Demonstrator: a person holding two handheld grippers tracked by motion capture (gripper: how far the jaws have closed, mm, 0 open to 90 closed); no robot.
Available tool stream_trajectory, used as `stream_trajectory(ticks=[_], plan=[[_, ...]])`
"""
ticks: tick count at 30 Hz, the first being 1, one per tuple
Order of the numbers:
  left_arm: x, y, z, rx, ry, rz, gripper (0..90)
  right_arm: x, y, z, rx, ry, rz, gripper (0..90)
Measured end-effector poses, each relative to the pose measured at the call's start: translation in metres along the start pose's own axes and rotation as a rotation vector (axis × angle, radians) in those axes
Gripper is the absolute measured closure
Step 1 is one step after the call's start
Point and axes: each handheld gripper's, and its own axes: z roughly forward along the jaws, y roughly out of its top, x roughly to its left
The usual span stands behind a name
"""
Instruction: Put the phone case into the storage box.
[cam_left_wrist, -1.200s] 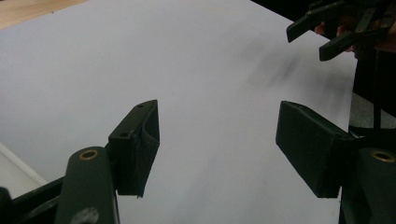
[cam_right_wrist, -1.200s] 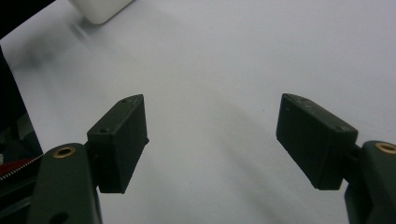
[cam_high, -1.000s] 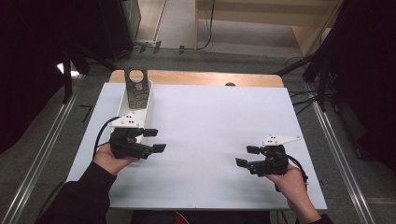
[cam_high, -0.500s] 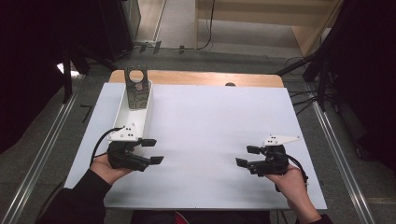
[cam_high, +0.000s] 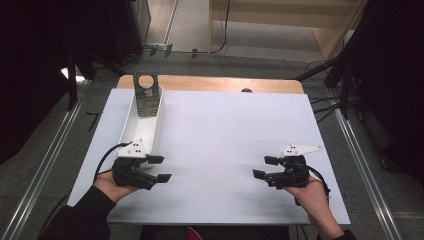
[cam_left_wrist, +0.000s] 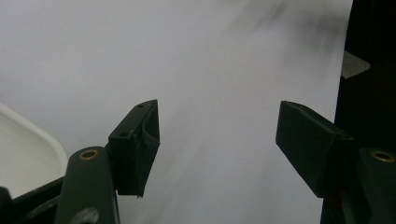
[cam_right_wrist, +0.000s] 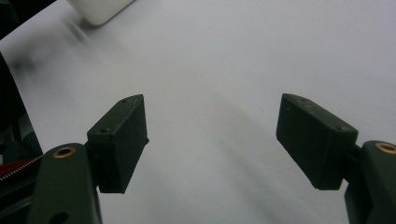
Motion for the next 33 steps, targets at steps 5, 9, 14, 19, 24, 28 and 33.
stream_trajectory(ticks=[5, 9, 14, 19, 24, 28, 33], plan=[[0.002, -0.004, 0.002, 0.025, -0.004, -0.001, 30.2, 0.000, 0.000, 0.000, -0.001, 0.000, -0.002, 24.0], [0.005, -0.008, 0.003, 0.039, -0.004, -0.013, 30.2, 0.000, 0.000, 0.000, -0.001, -0.002, -0.003, 24.0], [0.005, -0.011, 0.004, 0.061, 0.001, -0.001, 30.3, 0.000, 0.000, 0.000, -0.002, 0.000, -0.001, 24.0], [0.004, -0.013, 0.006, 0.076, -0.003, 0.019, 30.2, 0.001, 0.000, 0.000, 0.001, -0.001, -0.003, 24.0], [0.004, -0.014, 0.006, 0.078, -0.013, 0.022, 30.3, 0.000, 0.000, 0.001, -0.001, 0.001, -0.009, 24.0], [0.003, -0.014, 0.008, 0.091, -0.015, 0.029, 30.2, 0.001, 0.000, 0.001, 0.001, 0.003, -0.007, 24.0], [0.003, -0.014, 0.007, 0.086, -0.014, 0.028, 30.2, 0.002, 0.000, 0.001, 0.001, 0.004, -0.008, 24.0]])
